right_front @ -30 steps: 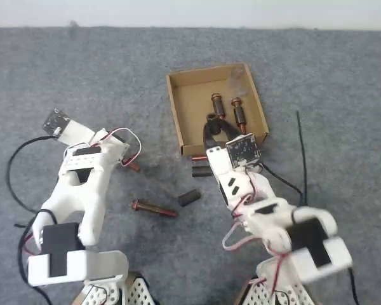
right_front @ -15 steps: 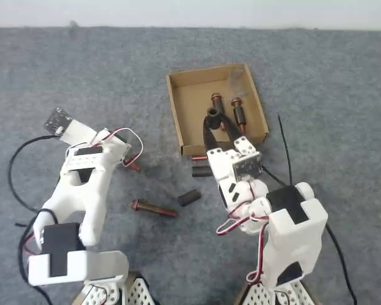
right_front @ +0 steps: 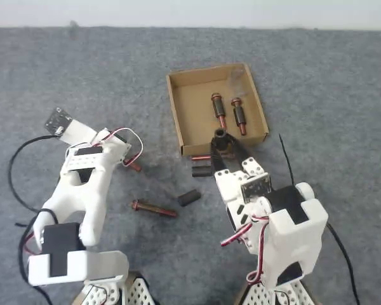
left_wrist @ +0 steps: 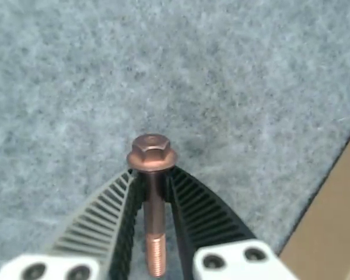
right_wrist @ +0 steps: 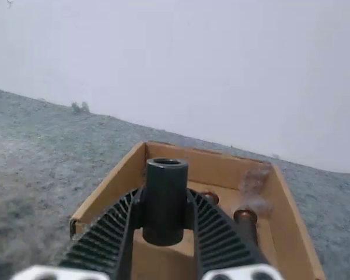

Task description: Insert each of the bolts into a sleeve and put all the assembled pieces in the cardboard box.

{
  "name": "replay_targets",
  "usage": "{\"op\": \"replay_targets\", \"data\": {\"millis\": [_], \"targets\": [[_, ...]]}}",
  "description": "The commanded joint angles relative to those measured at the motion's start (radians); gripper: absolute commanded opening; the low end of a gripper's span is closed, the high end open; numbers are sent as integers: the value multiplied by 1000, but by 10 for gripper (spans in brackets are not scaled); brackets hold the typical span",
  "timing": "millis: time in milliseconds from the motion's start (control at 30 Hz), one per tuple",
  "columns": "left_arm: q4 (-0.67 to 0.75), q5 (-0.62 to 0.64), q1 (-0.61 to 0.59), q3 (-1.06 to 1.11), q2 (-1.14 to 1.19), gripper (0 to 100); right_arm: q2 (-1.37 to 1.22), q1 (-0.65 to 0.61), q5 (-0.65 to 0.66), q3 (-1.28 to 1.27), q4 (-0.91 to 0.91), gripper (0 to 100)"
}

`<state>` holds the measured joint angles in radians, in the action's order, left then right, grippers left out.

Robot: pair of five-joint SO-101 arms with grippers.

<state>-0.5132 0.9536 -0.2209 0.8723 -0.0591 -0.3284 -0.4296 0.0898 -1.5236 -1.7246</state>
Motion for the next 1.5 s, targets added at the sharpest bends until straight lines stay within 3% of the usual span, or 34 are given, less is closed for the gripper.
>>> {"op": "replay_targets", "data": {"millis": [0,133,367,500,833,1067,1300,1467], "targets": [[25,-11,8,-19,-17,11,117,-4,-41,-86,-28,7],[25,-11,9,-19,-17,11,214,25,-110,-141,-8,7],[25,-5,9,-28,-28,11,220,4,-114,-144,42,7],[26,-9,21,-5,-158,11,220,4,-112,-144,47,7],[31,-14,315,35,-497,12,220,-2,-110,-144,94,7],[167,-305,408,30,-520,12,220,-30,-110,-144,97,7],[292,-353,430,21,-528,12,220,-87,-110,-144,131,7],[287,-588,511,13,-528,12,220,-114,-107,-130,134,7]]}}
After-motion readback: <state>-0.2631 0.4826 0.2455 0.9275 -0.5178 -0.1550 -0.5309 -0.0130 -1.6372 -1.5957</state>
